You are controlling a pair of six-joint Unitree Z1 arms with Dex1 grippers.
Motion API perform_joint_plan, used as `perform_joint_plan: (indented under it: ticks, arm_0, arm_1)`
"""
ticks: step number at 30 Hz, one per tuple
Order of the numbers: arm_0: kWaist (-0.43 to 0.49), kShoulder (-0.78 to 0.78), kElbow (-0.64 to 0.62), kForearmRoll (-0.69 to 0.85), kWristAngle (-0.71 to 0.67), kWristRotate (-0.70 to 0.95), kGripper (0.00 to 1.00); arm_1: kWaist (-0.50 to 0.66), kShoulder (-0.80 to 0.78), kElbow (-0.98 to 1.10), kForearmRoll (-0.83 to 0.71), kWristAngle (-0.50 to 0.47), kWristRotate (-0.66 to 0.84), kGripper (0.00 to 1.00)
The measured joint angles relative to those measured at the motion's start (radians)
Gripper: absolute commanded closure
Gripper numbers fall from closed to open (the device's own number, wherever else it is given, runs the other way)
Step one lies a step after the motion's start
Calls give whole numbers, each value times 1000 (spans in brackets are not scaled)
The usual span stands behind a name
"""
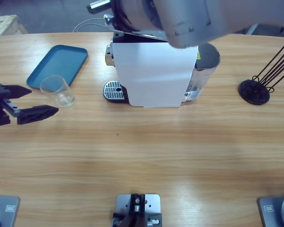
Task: Pour coffee
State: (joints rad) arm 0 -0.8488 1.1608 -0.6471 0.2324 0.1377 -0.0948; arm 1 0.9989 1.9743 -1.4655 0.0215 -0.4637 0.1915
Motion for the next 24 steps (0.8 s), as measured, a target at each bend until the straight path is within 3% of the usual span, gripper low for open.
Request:
perform_joint_plan:
  ticks: [24]
  arm_0:
    - [0,1,0,-1,17,0,49]
  arm_1:
    - [13,-25,128,-99,55,121,1000]
